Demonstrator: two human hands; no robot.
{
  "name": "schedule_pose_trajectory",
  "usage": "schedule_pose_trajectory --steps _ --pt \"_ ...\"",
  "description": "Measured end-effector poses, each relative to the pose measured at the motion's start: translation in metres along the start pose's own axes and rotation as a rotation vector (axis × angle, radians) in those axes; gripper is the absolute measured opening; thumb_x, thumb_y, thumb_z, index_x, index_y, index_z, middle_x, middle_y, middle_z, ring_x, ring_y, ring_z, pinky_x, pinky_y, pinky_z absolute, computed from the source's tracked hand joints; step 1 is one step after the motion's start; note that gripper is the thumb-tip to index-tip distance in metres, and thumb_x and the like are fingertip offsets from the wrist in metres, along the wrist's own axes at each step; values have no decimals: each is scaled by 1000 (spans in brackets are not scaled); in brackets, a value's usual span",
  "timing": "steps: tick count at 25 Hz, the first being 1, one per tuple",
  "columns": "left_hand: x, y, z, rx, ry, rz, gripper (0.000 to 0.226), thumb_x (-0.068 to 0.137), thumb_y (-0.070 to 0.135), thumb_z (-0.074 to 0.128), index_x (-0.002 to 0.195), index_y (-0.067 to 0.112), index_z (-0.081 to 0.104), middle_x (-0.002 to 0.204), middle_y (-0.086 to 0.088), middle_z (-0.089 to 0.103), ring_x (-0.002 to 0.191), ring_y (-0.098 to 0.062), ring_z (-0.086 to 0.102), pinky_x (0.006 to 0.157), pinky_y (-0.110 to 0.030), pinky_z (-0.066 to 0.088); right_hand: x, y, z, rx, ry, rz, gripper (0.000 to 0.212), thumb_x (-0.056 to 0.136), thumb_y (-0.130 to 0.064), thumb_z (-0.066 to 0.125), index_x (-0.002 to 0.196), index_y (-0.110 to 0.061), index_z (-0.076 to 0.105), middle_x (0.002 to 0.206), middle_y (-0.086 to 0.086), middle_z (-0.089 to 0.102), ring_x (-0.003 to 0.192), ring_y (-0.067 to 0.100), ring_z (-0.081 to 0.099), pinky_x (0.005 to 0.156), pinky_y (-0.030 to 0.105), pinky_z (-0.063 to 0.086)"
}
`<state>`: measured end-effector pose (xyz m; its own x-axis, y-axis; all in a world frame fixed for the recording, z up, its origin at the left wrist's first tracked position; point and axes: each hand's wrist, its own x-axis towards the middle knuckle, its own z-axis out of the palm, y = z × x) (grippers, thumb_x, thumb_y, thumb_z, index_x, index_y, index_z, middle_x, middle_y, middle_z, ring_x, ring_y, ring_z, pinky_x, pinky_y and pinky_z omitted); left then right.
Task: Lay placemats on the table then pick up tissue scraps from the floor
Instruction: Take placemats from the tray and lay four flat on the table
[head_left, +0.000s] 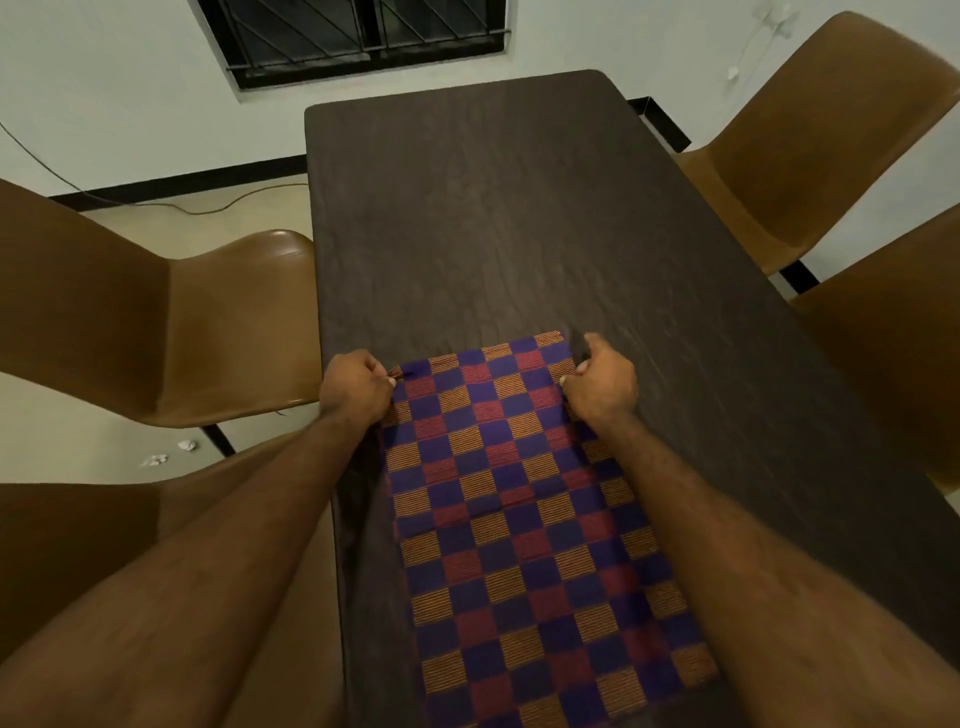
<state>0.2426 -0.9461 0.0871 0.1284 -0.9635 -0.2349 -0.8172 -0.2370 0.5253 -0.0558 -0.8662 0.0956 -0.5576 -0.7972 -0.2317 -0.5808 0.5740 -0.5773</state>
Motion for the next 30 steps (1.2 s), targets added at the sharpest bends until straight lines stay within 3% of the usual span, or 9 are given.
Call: schedule_pose_trajectory --steps 4,7,11,15,18,21,24,26,30 --pt "-2 3 -8 -63 44 43 14 95 21 69 85 22 59 89 -2 65 79 -17 64 62 -30 53 3 -2 0 64 30 38 61 93 -15 64 148 -32 41 124 1 65 109 21 64 81 36 55" --pt "11 14 -22 -149 74 81 18 96 20 68 83 25 56 84 1 64 77 -16 64 57 -30 51 18 -10 -4 131 62 25 65 91 -12 66 149 -29 42 116 1 69 96 14 66 74 26 50" --pt "28 30 -29 -170 94 104 18 97 24 69 84 26 56 85 -1 67 78 -20 70 66 -43 64 32 -23 -3 167 103 28 63 92 -13 67 148 -28 43 110 -2 69 97 12 66 69 24 47" --pt "32 32 -24 -148 85 114 13 97 23 69 87 25 59 89 -1 69 81 -18 71 72 -44 65 26 -19 3 114 75 -22 65 91 -14 69 149 -25 42 113 -1 66 104 15 64 83 35 57" --pt "24 28 -17 -52 34 127 5 96 21 70 101 20 68 107 -6 70 95 -21 70 83 -45 63 12 -6 1 -16 94 -190 59 89 -16 71 142 -23 47 125 0 57 109 17 60 89 35 55" --pt "13 29 -15 145 19 182 22 95 26 71 114 15 71 127 -12 59 106 -27 64 90 -40 57 -5 5 -2 -147 33 -369 46 91 -20 65 135 -23 52 129 0 55 118 20 56 98 39 51" --pt "-2 44 -21 266 -27 150 32 93 32 71 120 16 66 138 -13 43 101 -28 56 81 -38 52 -27 11 -9 -315 -50 -486 53 93 -30 62 142 -20 46 140 3 51 128 24 49 107 44 45" --pt "-17 57 -24 340 7 215 48 94 36 69 136 17 56 149 -16 36 116 -34 54 92 -46 53 -43 10 -19 -361 -53 -518 60 92 -34 61 147 -20 40 146 4 46 132 26 46 108 48 43" --pt "-62 101 -23 307 94 428 71 96 40 63 158 22 32 164 -21 22 142 -43 37 112 -57 37 -75 9 -53 -376 7 -521 65 91 -35 61 149 -24 34 147 6 43 133 28 44 105 51 42"
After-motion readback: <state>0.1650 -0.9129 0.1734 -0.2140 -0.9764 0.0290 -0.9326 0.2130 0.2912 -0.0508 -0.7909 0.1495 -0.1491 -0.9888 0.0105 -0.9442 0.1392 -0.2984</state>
